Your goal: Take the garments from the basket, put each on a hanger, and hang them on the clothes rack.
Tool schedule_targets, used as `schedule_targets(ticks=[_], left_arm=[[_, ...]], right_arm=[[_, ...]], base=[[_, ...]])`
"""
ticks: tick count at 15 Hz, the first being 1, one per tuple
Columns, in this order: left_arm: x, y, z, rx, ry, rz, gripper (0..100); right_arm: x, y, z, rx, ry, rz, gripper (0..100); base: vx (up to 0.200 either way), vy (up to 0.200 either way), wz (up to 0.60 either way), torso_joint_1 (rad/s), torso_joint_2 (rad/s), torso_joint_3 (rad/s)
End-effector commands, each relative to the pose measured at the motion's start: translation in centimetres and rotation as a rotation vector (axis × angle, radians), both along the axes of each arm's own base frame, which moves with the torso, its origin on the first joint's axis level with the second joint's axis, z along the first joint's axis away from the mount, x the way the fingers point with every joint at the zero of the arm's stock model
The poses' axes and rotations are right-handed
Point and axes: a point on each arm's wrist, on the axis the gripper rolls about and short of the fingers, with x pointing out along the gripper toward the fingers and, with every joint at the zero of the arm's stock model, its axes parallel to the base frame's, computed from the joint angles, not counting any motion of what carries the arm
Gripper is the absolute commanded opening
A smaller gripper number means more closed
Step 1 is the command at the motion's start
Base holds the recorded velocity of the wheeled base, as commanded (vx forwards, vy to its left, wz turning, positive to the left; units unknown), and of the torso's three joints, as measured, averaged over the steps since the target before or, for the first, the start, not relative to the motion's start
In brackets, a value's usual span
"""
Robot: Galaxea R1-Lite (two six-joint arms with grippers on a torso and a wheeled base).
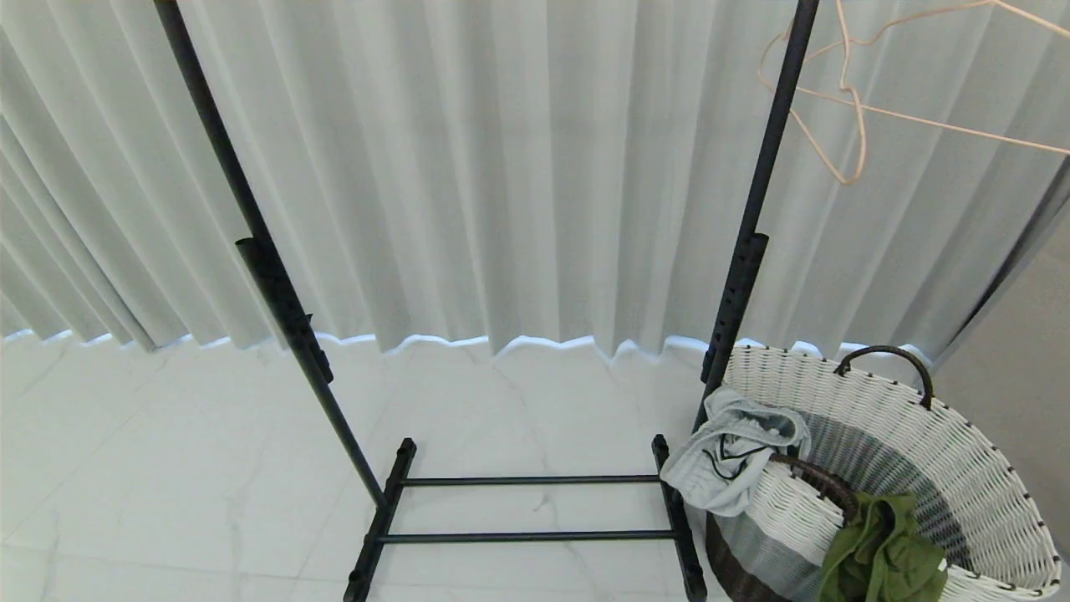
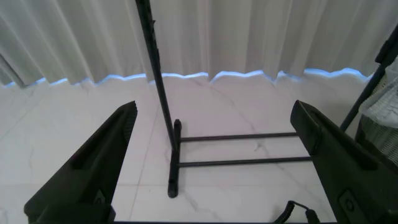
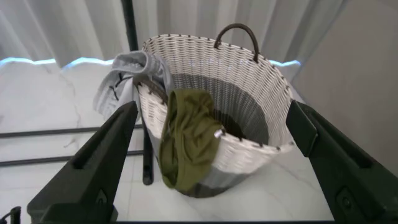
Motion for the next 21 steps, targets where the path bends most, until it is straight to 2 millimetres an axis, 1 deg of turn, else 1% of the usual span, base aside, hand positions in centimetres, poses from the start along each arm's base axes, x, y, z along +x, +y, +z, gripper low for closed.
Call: schedule_targets(ticks=[1, 3, 9, 11, 12, 13, 15, 16, 17, 18, 19, 20, 21], left_arm=[[0.0, 0.0, 0.0, -0.001, 0.001, 0.0, 100], [0.0, 0.0, 0.0, 0.001, 0.001, -0.002, 100], [0.0, 0.0, 0.0, -0.027, 0.003, -0.007, 100], [0.0, 0.0, 0.0, -0.04, 0.004, -0.005, 100], [0.0, 0.0, 0.0, -0.04, 0.005, -0.003, 100], [0.0, 0.0, 0.0, -0.04, 0.005, -0.003, 100], [0.0, 0.0, 0.0, -0.04, 0.004, -0.004, 100], [0.0, 0.0, 0.0, -0.04, 0.005, -0.003, 100], [0.0, 0.0, 0.0, -0.04, 0.004, -0.004, 100], [0.0, 0.0, 0.0, -0.04, 0.002, -0.004, 100], [0.0, 0.0, 0.0, -0.04, 0.002, -0.004, 100], [0.0, 0.0, 0.0, -0.042, 0.002, -0.004, 100], [0.0, 0.0, 0.0, -0.042, 0.004, -0.004, 100]], right_arm=[[0.0, 0.0, 0.0, 0.001, 0.002, 0.001, 100], [0.0, 0.0, 0.0, 0.001, 0.003, 0.001, 100], [0.0, 0.0, 0.0, 0.014, 0.001, 0.0, 100], [0.0, 0.0, 0.0, -0.009, 0.0, 0.001, 100], [0.0, 0.0, 0.0, -0.047, -0.004, 0.002, 100], [-0.1, 0.0, 0.4, -0.07, -0.022, 0.011, 100], [-0.4, 0.2, 3.7, -0.068, -0.054, 0.145, 100], [0.2, 0.2, 5.4, -0.075, 0.005, 0.184, 100], [1.0, 0.2, 6.3, -0.095, 0.053, 0.203, 100], [3.5, 0.4, 7.7, -0.139, 0.19, 0.22, 100], [5.7, 0.5, 8.4, -0.165, 0.295, 0.216, 100], [8.1, 0.5, 8.7, -0.22, 0.402, 0.215, 100], [10.4, 0.3, 8.1, -0.292, 0.526, 0.208, 100]], base=[[0.2, 0.0, 0.0, 0.007, 0.0, 0.007], [0.2, 0.0, 0.0, 0.002, 0.0, 0.002], [0.0, 0.0, 0.0, 0.0, 0.0, 0.0], [0.0, 0.0, 0.0, 0.0, 0.0, 0.0], [0.0, 0.0, 0.0, 0.0, 0.0, 0.0], [0.0, 0.0, 0.0, 0.0, 0.0, 0.0], [0.0, 0.0, 0.0, 0.0, 0.0, 0.0], [0.0, 0.0, 0.0, 0.0, 0.0, 0.0], [0.0, 0.0, 0.0, 0.0, 0.0, 0.0], [0.0, 0.0, 0.0, 0.0, 0.0, 0.0], [0.0, 0.0, 0.0, 0.0, 0.0, 0.0], [0.0, 0.0, 0.0, 0.0, 0.0, 0.0], [0.0, 0.0, 0.0, 0.0, 0.0, 0.0]])
